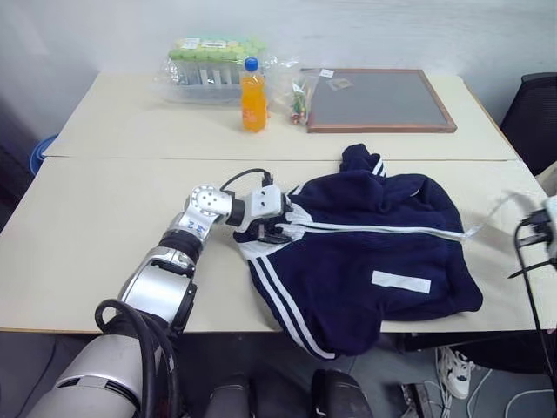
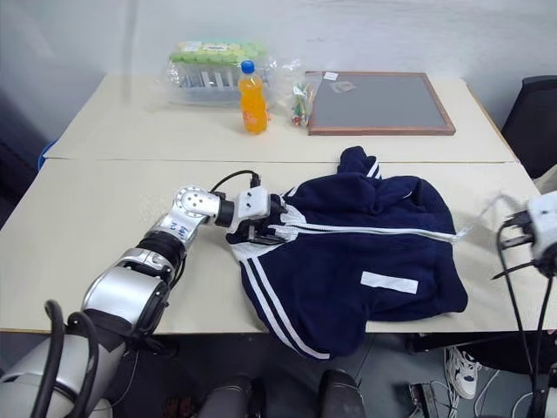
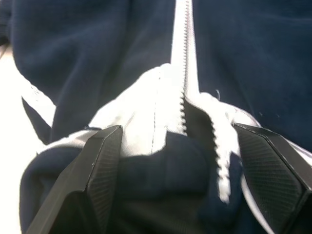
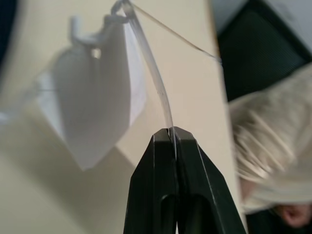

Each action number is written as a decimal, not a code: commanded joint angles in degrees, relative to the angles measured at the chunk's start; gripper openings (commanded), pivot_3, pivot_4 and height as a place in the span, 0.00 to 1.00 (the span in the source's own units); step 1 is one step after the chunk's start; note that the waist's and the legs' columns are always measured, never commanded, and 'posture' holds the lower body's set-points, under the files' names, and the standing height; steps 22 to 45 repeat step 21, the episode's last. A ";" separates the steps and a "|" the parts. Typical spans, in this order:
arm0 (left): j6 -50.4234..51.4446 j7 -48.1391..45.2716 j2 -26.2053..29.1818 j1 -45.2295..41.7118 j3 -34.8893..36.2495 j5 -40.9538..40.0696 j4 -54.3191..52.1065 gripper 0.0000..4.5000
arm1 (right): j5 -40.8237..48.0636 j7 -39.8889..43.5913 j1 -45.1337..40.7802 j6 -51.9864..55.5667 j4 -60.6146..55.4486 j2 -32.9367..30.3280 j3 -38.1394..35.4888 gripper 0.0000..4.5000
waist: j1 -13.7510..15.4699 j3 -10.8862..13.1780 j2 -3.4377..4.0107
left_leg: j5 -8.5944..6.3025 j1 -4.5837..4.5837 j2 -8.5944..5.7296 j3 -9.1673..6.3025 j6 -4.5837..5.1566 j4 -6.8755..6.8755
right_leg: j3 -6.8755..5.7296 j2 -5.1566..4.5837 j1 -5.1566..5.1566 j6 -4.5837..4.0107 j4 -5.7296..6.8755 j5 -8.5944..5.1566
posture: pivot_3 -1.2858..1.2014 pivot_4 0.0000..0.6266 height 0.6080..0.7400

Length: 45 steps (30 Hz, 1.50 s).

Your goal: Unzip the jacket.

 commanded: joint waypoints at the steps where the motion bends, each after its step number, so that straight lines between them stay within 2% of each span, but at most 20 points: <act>1: 4.75 -9.78 5.15 1.88 2.94 -5.52 -7.98 0.87 | 3.58 14.18 1.27 -0.90 -4.64 -4.87 2.96 0.22 | -0.08 0.02 0.03 | 0.00 0.00 0.00 0.00 0.00 -0.01 | 0.00 0.00 -0.01 0.00 0.00 0.00 | 0.52 0.24 1.00; 4: 12.90 -17.28 10.81 4.79 5.21 -10.52 -17.73 1.00 | 6.30 25.78 2.10 -0.56 -6.63 -9.34 4.69 0.43 | -0.18 0.06 0.08 | 0.00 -0.09 0.00 0.01 0.00 -0.01 | 0.01 0.00 -0.10 0.00 0.00 0.00 | 0.52 0.24 1.00; 8: 24.75 -24.99 22.37 10.31 8.40 -16.28 -32.79 1.00 | 8.61 37.08 -0.15 0.38 -3.50 -16.32 5.26 0.73 | -0.31 0.07 0.10 | 0.00 -0.07 0.02 -0.01 0.00 0.03 | 0.02 0.00 -0.07 0.00 0.00 0.00 | 0.52 0.24 1.00; 11: 30.31 -25.18 29.97 12.89 11.15 -18.97 -38.98 1.00 | 11.72 44.20 -1.79 2.33 -0.56 -20.40 3.77 0.96 | -0.31 0.07 0.09 | 0.00 -0.05 0.06 -0.07 0.00 0.05 | 0.00 0.00 -0.04 0.00 0.01 0.00 | 0.52 0.24 1.00; 12: 32.05 -25.05 32.46 13.19 12.20 -19.94 -40.08 1.00 | 13.24 47.10 -2.19 4.34 0.48 -21.99 2.98 0.99 | -0.11 0.07 0.09 | 0.00 -0.05 0.05 -0.07 0.00 0.07 | 0.00 0.00 -0.02 0.00 0.01 0.00 | 0.52 0.24 1.00; 16: 37.30 -25.29 38.37 13.89 14.37 -23.38 -43.22 1.00 | 17.13 54.55 -2.28 10.10 3.48 -26.42 0.86 0.99 | 0.70 0.09 0.11 | -0.01 -0.06 0.05 -0.09 0.02 0.15 | 0.00 -0.02 0.03 0.00 0.00 0.00 | 0.52 0.24 1.00; 20: 37.58 -23.54 40.56 16.72 15.64 -25.33 -45.54 1.00 | 18.84 55.67 -1.82 11.87 5.48 -27.77 -0.83 0.99 | 0.42 0.08 0.11 | -0.03 -0.06 0.05 -0.07 0.03 0.17 | 0.00 -0.04 0.03 0.00 0.01 0.00 | 0.52 0.24 1.00; 45: 36.93 -23.25 40.73 17.45 15.65 -25.33 -45.92 1.00 | 19.01 55.34 -1.55 11.74 5.51 -27.67 -1.14 0.99 | 0.42 0.08 0.11 | -0.03 -0.05 0.05 -0.06 0.03 0.17 | 0.00 -0.03 0.03 0.00 0.02 0.00 | 0.52 0.24 1.00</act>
